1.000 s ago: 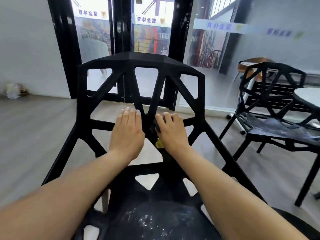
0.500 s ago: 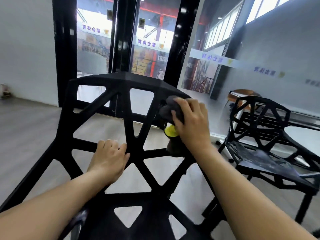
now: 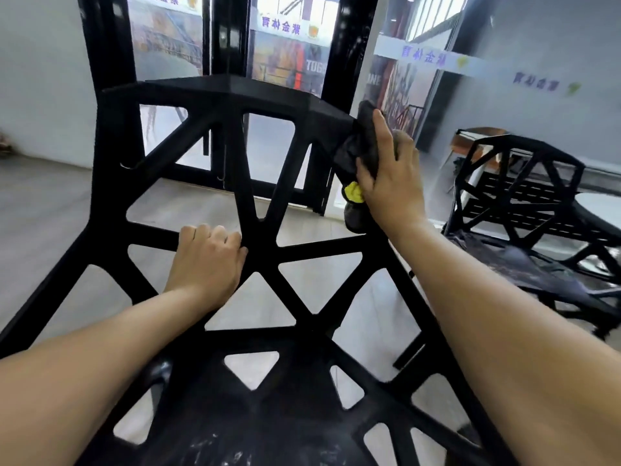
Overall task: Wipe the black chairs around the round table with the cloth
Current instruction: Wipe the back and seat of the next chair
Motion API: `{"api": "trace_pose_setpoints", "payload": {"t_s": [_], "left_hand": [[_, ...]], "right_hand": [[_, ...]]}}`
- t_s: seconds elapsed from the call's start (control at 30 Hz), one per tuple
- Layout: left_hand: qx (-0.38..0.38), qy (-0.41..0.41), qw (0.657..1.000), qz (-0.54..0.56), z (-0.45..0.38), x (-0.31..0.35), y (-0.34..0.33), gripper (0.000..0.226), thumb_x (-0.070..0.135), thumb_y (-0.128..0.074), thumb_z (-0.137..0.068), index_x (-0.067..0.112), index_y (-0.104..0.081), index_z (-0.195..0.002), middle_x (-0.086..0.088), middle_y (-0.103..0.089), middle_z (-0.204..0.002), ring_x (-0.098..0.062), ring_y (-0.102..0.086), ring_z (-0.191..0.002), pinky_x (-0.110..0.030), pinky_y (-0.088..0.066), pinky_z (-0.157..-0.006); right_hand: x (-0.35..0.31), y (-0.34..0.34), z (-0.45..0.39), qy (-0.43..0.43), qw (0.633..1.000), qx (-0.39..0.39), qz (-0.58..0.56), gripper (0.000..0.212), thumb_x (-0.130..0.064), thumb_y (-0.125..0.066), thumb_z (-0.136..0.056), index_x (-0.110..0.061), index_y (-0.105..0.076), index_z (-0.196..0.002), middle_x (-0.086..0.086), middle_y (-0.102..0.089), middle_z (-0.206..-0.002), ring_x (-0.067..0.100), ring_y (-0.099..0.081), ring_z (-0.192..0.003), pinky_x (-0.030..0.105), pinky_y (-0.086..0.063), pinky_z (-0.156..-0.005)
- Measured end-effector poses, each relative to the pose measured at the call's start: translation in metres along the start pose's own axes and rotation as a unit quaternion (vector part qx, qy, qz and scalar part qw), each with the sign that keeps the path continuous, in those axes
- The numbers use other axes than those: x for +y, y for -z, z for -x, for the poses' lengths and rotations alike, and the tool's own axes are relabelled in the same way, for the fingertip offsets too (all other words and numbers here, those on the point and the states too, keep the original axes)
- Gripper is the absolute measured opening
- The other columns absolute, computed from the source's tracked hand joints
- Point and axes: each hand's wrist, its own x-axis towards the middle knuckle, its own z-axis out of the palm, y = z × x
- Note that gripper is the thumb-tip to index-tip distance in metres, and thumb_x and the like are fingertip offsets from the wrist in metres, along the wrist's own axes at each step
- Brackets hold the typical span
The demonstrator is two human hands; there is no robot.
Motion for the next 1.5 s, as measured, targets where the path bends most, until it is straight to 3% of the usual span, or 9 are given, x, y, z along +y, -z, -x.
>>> {"api": "trace_pose_setpoints", "payload": {"t_s": [0.13,0.23,0.47,0.6,0.7,0.8,1.13,1.3,1.5], "left_hand": [[-0.015,-0.006,1.0,0.008,0.002,0.001,0.005,0.028,0.033,-0.046,-0.101,0.011,-0.061,-0.09,-0.011,-0.061,-0.084,-0.035,-0.052,-0.079,-0.046,-0.028,-0.078],[-0.04,0.004,0.999,0.017,0.003,0.001,0.007,0.03,0.034,-0.043,-0.102,0.011,-0.06,-0.095,-0.012,-0.062,-0.091,-0.036,-0.053,-0.087,-0.046,-0.027,-0.081],[-0.048,0.006,0.998,0.034,0.002,0.001,0.008,0.036,0.034,-0.035,-0.104,0.009,-0.059,-0.105,-0.015,-0.062,-0.103,-0.038,-0.051,-0.098,-0.046,-0.026,-0.088],[-0.048,0.006,0.998,0.032,0.001,0.002,0.007,0.037,0.035,-0.032,-0.104,0.009,-0.058,-0.107,-0.015,-0.061,-0.104,-0.037,-0.05,-0.099,-0.047,-0.028,-0.091],[-0.05,0.004,0.998,0.03,0.001,0.001,0.007,0.038,0.035,-0.031,-0.105,0.008,-0.058,-0.107,-0.015,-0.06,-0.104,-0.037,-0.049,-0.099,-0.048,-0.029,-0.093],[-0.042,0.005,0.999,0.031,0.0,-0.002,0.004,0.039,0.036,-0.029,-0.105,0.009,-0.057,-0.108,-0.014,-0.06,-0.105,-0.036,-0.049,-0.1,-0.049,-0.03,-0.095],[-0.008,0.0,1.0,0.029,0.002,-0.003,-0.004,0.038,0.035,-0.032,-0.105,0.007,-0.058,-0.11,-0.014,-0.06,-0.102,-0.037,-0.049,-0.1,-0.05,-0.031,-0.099],[0.017,-0.009,0.999,0.029,0.003,-0.002,-0.009,0.036,0.035,-0.032,-0.104,0.009,-0.057,-0.104,-0.013,-0.058,-0.095,-0.035,-0.049,-0.094,-0.048,-0.033,-0.091],[0.017,-0.02,0.999,0.028,0.005,-0.003,-0.008,0.036,0.034,-0.032,-0.104,0.008,-0.057,-0.104,-0.015,-0.06,-0.099,-0.037,-0.05,-0.097,-0.049,-0.035,-0.093]], "right_hand": [[-0.016,-0.004,0.016,-0.052,0.998,0.002,0.032,0.066,-0.017,-0.049,-0.098,-0.018,-0.024,-0.159,0.026,-0.034,-0.152,0.043,-0.035,-0.138,0.05,-0.03,-0.118],[-0.021,0.0,0.039,-0.021,0.997,0.008,0.077,0.062,-0.009,-0.047,-0.096,-0.014,-0.033,-0.156,0.028,-0.038,-0.15,0.045,-0.038,-0.138,0.052,-0.033,-0.116],[-0.012,0.027,0.136,-0.005,0.973,-0.099,0.209,0.061,-0.027,-0.067,-0.087,-0.006,-0.049,-0.141,0.025,-0.06,-0.111,0.043,-0.057,-0.097,0.054,-0.047,-0.082],[-0.027,0.02,0.171,0.031,0.942,-0.132,0.306,0.052,-0.027,-0.064,-0.083,-0.006,-0.056,-0.13,0.02,-0.059,-0.111,0.04,-0.054,-0.102,0.052,-0.042,-0.091],[-0.069,-0.001,0.2,0.027,0.935,-0.225,0.272,0.042,-0.031,-0.067,-0.078,-0.004,-0.064,-0.111,0.015,-0.063,-0.1,0.036,-0.058,-0.09,0.046,-0.046,-0.081],[-0.109,-0.024,0.22,-0.047,0.915,-0.314,0.25,0.042,-0.034,-0.057,-0.086,-0.003,-0.063,-0.113,0.014,-0.061,-0.106,0.034,-0.057,-0.093,0.044,-0.043,-0.078],[-0.137,-0.014,0.215,-0.043,0.867,-0.378,0.321,0.019,-0.009,-0.044,-0.09,-0.005,-0.061,-0.099,0.012,-0.053,-0.102,0.025,-0.044,-0.08,0.037,-0.033,-0.069],[-0.131,-0.016,0.194,0.016,0.844,-0.452,0.287,0.012,-0.028,-0.052,-0.096,-0.018,-0.054,-0.088,0.004,-0.042,-0.089,0.024,-0.042,-0.081,0.039,-0.037,-0.077],[-0.106,-0.012,0.18,-0.093,0.854,-0.485,0.163,0.04,-0.053,-0.059,-0.087,-0.015,-0.063,-0.099,0.005,-0.058,-0.1,0.032,-0.055,-0.104,0.04,-0.037,-0.08]]}}
